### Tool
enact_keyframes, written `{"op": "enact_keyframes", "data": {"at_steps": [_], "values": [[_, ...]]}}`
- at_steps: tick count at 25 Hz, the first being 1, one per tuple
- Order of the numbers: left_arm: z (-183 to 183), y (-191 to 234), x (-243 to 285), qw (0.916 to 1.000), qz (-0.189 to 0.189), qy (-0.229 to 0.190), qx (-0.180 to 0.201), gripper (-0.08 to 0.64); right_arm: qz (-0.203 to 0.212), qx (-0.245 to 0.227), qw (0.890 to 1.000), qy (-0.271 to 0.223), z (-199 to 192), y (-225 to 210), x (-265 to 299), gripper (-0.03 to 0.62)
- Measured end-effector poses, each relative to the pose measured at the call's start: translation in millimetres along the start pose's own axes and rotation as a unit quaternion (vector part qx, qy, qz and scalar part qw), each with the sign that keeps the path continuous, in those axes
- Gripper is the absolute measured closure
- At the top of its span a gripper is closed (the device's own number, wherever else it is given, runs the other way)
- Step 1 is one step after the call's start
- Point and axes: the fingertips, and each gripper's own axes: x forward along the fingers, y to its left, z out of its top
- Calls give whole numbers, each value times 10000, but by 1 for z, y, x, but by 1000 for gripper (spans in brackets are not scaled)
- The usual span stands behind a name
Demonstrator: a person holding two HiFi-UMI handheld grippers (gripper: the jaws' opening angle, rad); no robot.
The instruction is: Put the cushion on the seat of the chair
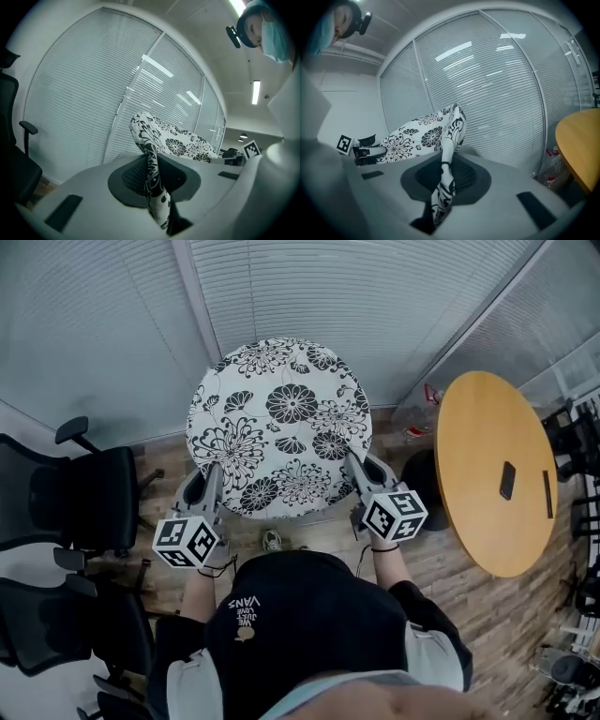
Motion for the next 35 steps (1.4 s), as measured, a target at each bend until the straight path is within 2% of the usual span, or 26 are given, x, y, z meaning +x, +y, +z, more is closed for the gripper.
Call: {"op": "enact_keyframes", "data": {"at_steps": [12,25,35], "values": [[3,2,-1,9996,-82,-163,226,500,24,-30,9997,-227,-5,1,1,549],[1,1,-1,9998,56,-147,133,501,92,-72,9999,-80,-2,-1,2,549],[0,2,2,9999,156,40,-3,502,80,-23,9998,155,0,-2,5,549]]}}
